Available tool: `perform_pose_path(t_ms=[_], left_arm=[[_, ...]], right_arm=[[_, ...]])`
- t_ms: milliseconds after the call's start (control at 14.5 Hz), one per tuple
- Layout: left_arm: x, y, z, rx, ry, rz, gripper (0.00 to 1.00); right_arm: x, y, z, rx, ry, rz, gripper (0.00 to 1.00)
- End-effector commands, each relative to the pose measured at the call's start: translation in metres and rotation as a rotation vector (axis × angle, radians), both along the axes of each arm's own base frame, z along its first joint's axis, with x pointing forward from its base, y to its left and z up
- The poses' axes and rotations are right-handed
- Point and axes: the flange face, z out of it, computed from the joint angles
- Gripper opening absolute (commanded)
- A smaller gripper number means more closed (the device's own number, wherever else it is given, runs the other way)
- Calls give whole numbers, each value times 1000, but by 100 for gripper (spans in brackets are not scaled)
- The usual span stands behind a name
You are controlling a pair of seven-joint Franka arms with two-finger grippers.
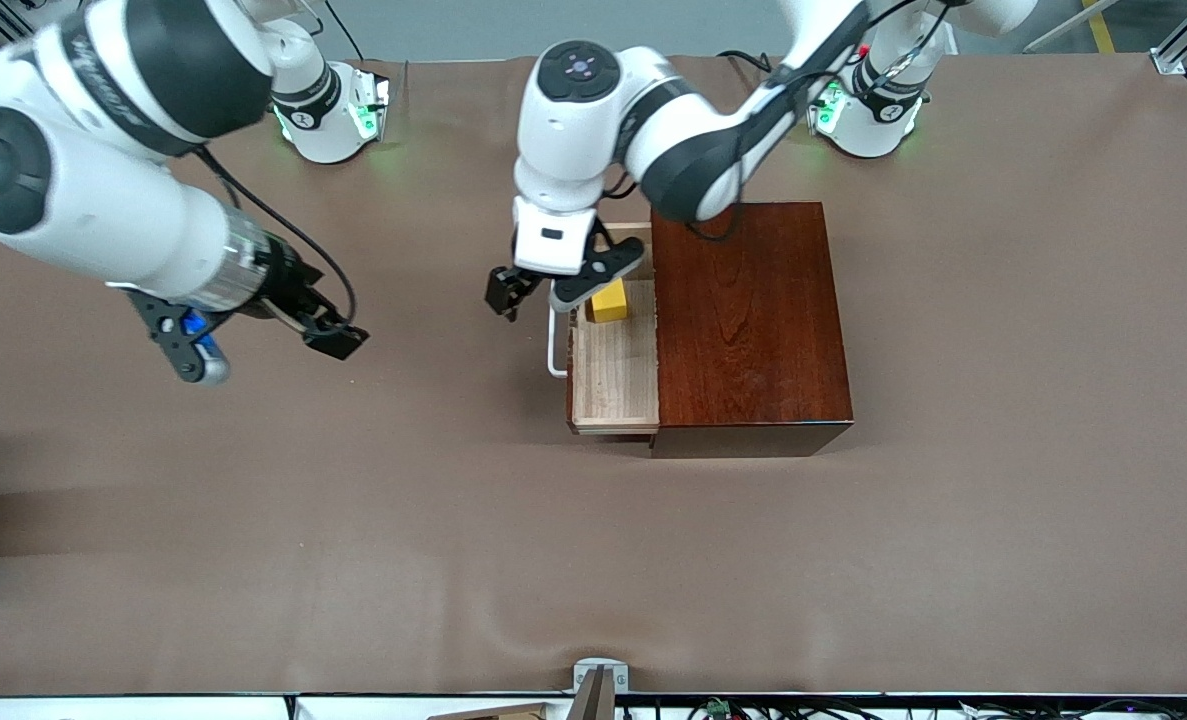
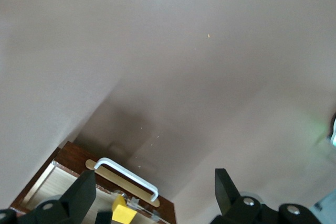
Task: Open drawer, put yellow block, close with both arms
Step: 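Withdraw the right gripper while the left gripper reaches the drawer handle, then push the drawer shut with the left gripper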
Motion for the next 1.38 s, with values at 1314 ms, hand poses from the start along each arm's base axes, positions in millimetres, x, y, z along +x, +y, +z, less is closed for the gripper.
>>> perform_pose_path(t_ms=[1314], left_arm=[[-15,-27,-130,243,1,319,100]], right_arm=[[-35,-136,77,43,-120,784,100]])
